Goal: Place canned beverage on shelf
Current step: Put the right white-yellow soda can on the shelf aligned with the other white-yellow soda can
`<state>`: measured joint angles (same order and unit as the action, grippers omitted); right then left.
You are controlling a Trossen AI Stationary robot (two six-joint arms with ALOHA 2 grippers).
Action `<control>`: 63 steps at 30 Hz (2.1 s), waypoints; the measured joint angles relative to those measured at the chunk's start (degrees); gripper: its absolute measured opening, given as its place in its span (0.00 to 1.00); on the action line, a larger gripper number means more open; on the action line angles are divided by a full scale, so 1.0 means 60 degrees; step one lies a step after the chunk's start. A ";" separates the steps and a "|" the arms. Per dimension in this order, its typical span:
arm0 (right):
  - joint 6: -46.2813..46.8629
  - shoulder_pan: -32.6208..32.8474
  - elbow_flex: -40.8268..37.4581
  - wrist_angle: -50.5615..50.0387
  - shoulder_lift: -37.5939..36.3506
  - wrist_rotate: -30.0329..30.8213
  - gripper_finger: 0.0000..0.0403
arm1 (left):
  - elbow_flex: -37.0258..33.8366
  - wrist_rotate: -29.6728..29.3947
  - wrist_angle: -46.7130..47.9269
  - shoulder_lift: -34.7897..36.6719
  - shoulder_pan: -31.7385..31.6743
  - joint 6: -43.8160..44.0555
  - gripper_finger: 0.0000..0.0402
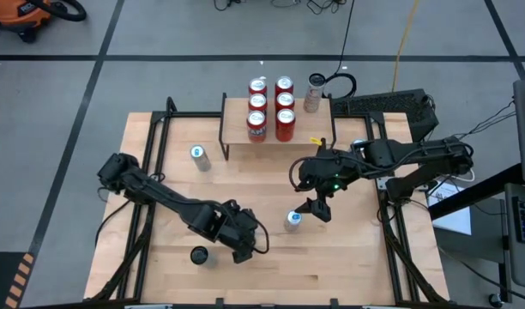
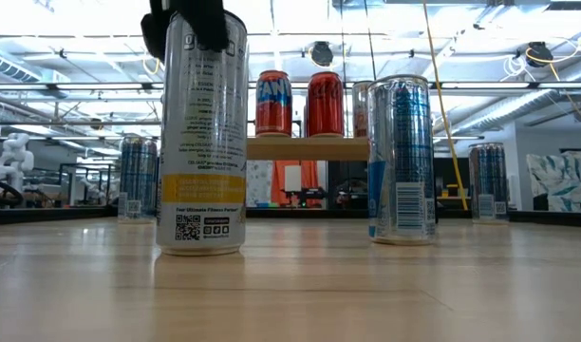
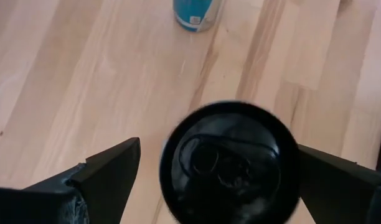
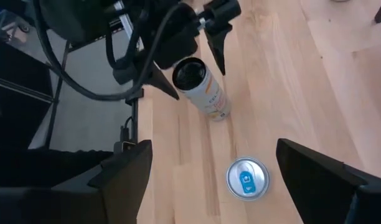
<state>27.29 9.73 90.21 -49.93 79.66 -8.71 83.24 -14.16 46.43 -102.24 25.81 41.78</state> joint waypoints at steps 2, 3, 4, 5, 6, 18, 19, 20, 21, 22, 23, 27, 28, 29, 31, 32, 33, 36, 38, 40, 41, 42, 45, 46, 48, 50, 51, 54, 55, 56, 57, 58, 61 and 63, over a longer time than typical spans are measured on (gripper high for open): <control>0.0091 0.0074 0.0000 0.0075 0.0000 0.0007 0.79 | 0.0000 0.0025 -0.0007 -0.0065 -0.0016 0.0182 0.98; 0.0091 0.0128 0.0000 0.0138 0.0000 0.0008 0.79 | 0.0000 0.0029 -0.0045 -0.0090 -0.0029 0.0218 0.98; 0.0094 0.0194 0.0000 0.0181 0.0000 0.0012 0.79 | 0.0000 0.0027 -0.0146 -0.0095 -0.0034 0.0223 0.98; 0.0096 0.0262 0.0000 0.0217 0.0000 0.0032 0.79 | 0.0000 0.0026 -0.0217 -0.0095 -0.0035 0.0221 0.98; 0.0106 0.0333 0.0000 0.0277 0.0000 0.0108 0.79 | 0.0000 0.0026 -0.0216 -0.0095 -0.0034 0.0224 0.96; -0.0130 0.0847 0.0000 -0.0649 -0.0066 0.0473 0.79 | 0.0000 0.0122 0.0150 -0.0095 -0.0038 0.0702 0.67; -0.0110 0.0882 0.0000 -0.0663 -0.0066 0.0471 0.79 | 0.0004 0.0125 0.0150 -0.0091 -0.0042 0.0709 0.65; -0.0055 0.0933 0.0000 -0.0679 -0.0065 0.0471 0.79 | 0.0024 0.0130 0.0156 -0.0091 -0.0042 0.0720 0.63; 0.0026 0.0988 0.0000 -0.0680 -0.0058 0.0484 0.79 | 0.0037 0.0145 0.0146 -0.0091 -0.0042 0.0732 0.61; 0.0099 0.1036 0.0000 -0.0648 -0.0058 0.0499 0.79 | 0.0040 0.0175 0.0136 -0.0091 -0.0043 0.0740 0.61; 0.0165 0.1096 0.0000 -0.0575 -0.0058 0.0512 0.79 | 0.0040 0.0204 0.0122 -0.0091 -0.0042 0.0741 0.61; 0.0429 0.1403 0.0000 -0.0166 -0.0058 0.0899 0.79 | 0.0050 0.0310 0.0106 -0.0091 -0.0055 0.1038 0.62; 0.0504 0.1494 0.0000 -0.0015 -0.0058 0.1059 0.79 | 0.0073 0.0329 0.0136 -0.0091 -0.0059 0.1195 0.63; 0.0578 0.1583 0.0000 0.0119 -0.0058 0.1254 0.79 | 0.0129 0.0386 0.0201 -0.0091 -0.0060 0.1285 0.63; 0.0692 0.1756 0.0000 0.0352 -0.0058 0.1638 0.79 | 0.0306 0.0489 0.0385 -0.0095 -0.0065 0.1369 0.64; 0.0744 0.1850 0.0000 0.0457 -0.0058 0.1845 0.79 | 0.0422 0.0485 0.0472 -0.0095 -0.0067 0.1426 0.64; 0.0787 0.1938 0.0000 0.0501 -0.0058 0.2056 0.79 | 0.0526 0.0482 0.0507 -0.0095 -0.0089 0.1476 0.64; 0.0847 0.2165 0.0000 0.0506 -0.0058 0.2719 0.79 | 0.0970 0.0478 0.0871 -0.0095 -0.0129 0.1494 0.64; 0.0845 0.2278 0.0000 0.0502 -0.0058 0.3207 0.79 | 0.1369 0.0465 0.1218 -0.0095 -0.0190 0.1512 0.64; 0.0843 0.2365 0.0000 0.0502 -0.0058 0.3655 0.79 | 0.1809 0.0446 0.1387 -0.0091 -0.0273 0.1808 0.64; 0.0891 0.2402 0.0000 0.0497 -0.0058 0.3842 0.79 | 0.2034 0.0447 0.1588 -0.0091 -0.0319 0.2027 0.64; 0.1135 0.2438 0.0000 0.0469 -0.0058 0.4052 0.79 | 0.2256 0.0438 0.1862 -0.0091 -0.0379 0.2267 0.64; 0.2102 0.2463 0.0000 0.0199 -0.0058 0.4454 0.79 | 0.2918 0.0586 0.2660 -0.0091 -0.0592 0.3034 0.65; 0.2204 0.2463 0.0000 0.0200 -0.0058 0.4448 0.79 | 0.3151 0.0658 0.2820 -0.0091 -0.0661 0.3323 0.65; 0.2194 0.2463 0.0000 0.0217 -0.0058 0.4451 0.79 | 0.3498 0.0697 0.3079 -0.0089 -0.0795 0.3788 0.65; 0.2129 0.2461 0.0000 0.0315 -0.0058 0.4487 0.79 | 0.3870 0.0697 0.3271 -0.0080 -0.0912 0.4128 0.65; 0.2054 0.2462 0.0000 0.0370 -0.0058 0.4495 0.79 | 0.4054 0.0694 0.3290 -0.0080 -0.0970 0.4243 0.65; 0.1836 0.2470 0.0000 0.0443 -0.0058 0.4499 0.79 | 0.4507 0.0693 0.3269 -0.0077 -0.1169 0.4683 0.65; 0.1854 0.2482 0.0000 0.0430 -0.0058 0.4511 0.79 | 0.4640 0.0684 0.3276 -0.0077 -0.1239 0.4794 0.65; 0.1905 0.2506 0.0000 0.0428 -0.0058 0.4589 0.79 | 0.4767 0.0679 0.3282 -0.0077 -0.1296 0.4932 0.65; 0.1952 0.2566 0.0000 0.0429 -0.0058 0.4752 0.79 | 0.4866 0.0658 0.3270 -0.0077 -0.1352 0.5045 0.65; 0.1979 0.2650 0.0000 0.0430 -0.0058 0.4954 0.79 | 0.4970 0.0607 0.3254 -0.0077 -0.1410 0.5209 0.65; 0.1753 0.2975 0.0000 0.0430 -0.0058 0.5670 0.79 | 0.5277 0.0427 0.3111 -0.0077 -0.1507 0.5493 0.65; 0.1528 0.3182 0.0000 0.0430 -0.0058 0.6061 0.79 | 0.5464 0.0276 0.2990 -0.0077 -0.1539 0.5705 0.65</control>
<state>36.46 28.82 90.21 -47.35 79.31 27.66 116.03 -12.50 64.37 -102.69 16.58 76.01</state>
